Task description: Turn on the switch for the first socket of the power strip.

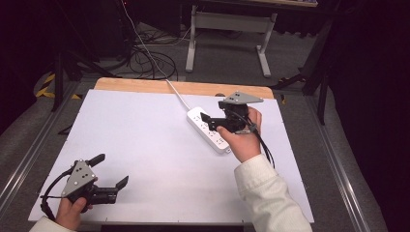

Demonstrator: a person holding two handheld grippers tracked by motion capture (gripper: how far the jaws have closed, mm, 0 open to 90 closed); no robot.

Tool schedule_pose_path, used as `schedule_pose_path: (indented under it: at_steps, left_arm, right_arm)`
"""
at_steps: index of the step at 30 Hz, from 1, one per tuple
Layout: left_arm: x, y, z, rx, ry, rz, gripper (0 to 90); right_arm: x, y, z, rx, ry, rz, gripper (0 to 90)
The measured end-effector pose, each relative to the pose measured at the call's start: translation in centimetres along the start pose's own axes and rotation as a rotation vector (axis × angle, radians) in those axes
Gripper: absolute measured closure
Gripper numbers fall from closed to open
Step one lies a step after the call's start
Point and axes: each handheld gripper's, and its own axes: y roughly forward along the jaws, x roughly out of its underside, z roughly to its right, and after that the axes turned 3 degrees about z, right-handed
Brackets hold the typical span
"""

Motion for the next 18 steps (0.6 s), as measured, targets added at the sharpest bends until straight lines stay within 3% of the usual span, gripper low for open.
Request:
schedule_pose_path:
  at_steps: [18]
  left_arm:
    - [0.0,0.0,0.1,0.01,0.003,-0.01,0.8]
  right_arm:
    - [4.3,-6.4,-0.9,-0.096,0.014,0.053,16.9]
